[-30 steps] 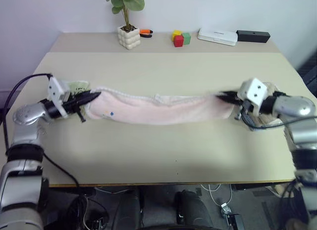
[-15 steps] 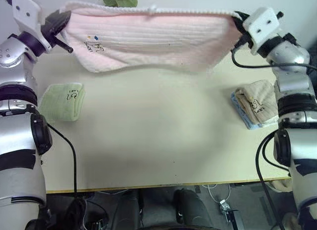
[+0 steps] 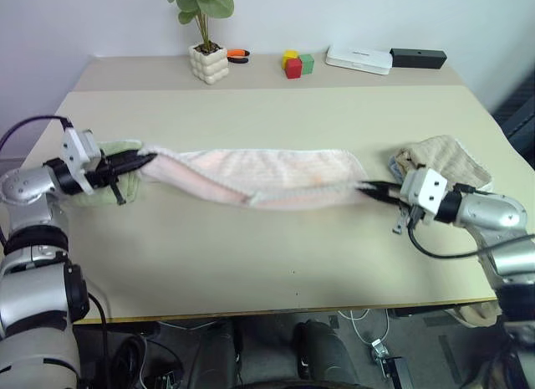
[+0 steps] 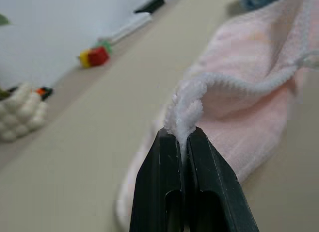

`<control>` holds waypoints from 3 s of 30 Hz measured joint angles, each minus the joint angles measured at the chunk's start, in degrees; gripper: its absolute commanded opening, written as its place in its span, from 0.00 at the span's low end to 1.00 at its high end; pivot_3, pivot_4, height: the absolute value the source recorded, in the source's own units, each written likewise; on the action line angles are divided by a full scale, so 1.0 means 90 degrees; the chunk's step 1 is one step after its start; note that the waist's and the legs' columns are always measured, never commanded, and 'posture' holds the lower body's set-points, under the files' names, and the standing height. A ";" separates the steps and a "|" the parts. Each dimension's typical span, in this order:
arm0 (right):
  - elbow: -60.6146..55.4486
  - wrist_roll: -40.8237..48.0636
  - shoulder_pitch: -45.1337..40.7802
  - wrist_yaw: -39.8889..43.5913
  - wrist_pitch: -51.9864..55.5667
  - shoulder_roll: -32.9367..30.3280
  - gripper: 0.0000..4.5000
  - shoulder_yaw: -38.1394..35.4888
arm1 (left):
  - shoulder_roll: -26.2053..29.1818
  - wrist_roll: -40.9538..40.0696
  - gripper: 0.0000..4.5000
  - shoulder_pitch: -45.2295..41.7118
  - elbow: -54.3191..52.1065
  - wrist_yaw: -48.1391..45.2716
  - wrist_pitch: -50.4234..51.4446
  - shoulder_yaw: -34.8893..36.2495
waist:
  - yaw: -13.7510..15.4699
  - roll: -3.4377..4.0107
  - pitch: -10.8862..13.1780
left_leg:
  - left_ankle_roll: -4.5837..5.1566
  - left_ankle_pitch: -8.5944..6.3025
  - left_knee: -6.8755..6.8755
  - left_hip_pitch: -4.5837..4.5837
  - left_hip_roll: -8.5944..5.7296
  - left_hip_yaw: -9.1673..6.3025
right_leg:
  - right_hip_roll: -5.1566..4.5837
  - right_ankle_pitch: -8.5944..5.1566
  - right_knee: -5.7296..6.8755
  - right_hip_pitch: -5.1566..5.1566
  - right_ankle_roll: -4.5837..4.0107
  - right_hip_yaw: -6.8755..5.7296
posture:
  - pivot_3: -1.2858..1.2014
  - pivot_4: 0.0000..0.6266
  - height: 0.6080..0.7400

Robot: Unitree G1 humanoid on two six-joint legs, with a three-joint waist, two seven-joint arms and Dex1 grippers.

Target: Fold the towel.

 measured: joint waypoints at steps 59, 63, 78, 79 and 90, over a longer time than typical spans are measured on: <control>0.2822 -0.1695 -0.1850 -0.0283 -0.0148 0.0731 0.87 0.0522 | -0.0539 0.0346 0.99 0.0841 -0.0740 0.2204 0.1917 -0.0327 | 0.0127 -0.0010 -0.0013 | 0.0002 -0.0001 0.0007 0.0008 -0.0001 -0.0007 | 0.0003 0.0001 0.0013 0.0005 -0.0005 -0.0001 | 0.52 0.24 0.96; 0.2867 -0.1774 -0.1869 -0.0447 -0.0145 0.0739 0.97 0.0521 | -0.0548 0.0342 1.00 0.0819 -0.0882 0.2406 0.2067 -0.0298 | 0.0122 -0.0010 -0.0013 | 0.0002 -0.0001 0.0007 0.0009 -0.0001 -0.0007 | 0.0003 0.0001 0.0013 0.0005 -0.0005 -0.0001 | 0.52 0.24 0.96; 0.0062 -0.0332 -0.1356 -0.2788 0.2112 0.2774 0.00 -0.0397 | -0.2149 -0.1955 0.02 0.1786 -0.5428 0.3876 0.5991 0.0224 | 0.0098 -0.0012 -0.0014 | -0.0027 0.0016 0.0005 0.0007 0.0000 -0.0023 | 0.0004 0.0001 0.0020 0.0008 -0.0004 0.0000 | 0.52 0.24 0.96; -0.0213 -0.0344 -0.1196 -0.3229 0.2333 0.3157 0.00 -0.0388 | -0.2358 -0.2012 0.02 0.1888 -0.5642 0.4110 0.6065 0.0222 | 0.0106 -0.0012 -0.0015 | -0.0027 0.0016 0.0006 0.0008 -0.0001 -0.0026 | 0.0004 0.0001 0.0020 0.0010 -0.0004 0.0000 | 0.52 0.24 0.96; -0.0218 -0.1169 -0.0414 -0.5798 0.3270 0.4768 0.00 0.0029 | -0.3663 -0.1274 0.02 0.1990 -0.4645 0.6121 0.5805 -0.0191 | 0.0132 -0.0012 -0.0019 | -0.0003 0.0002 0.0003 0.0006 -0.0010 -0.0039 | 0.0007 0.0001 0.0014 0.0013 -0.0005 -0.0002 | 0.52 0.24 0.96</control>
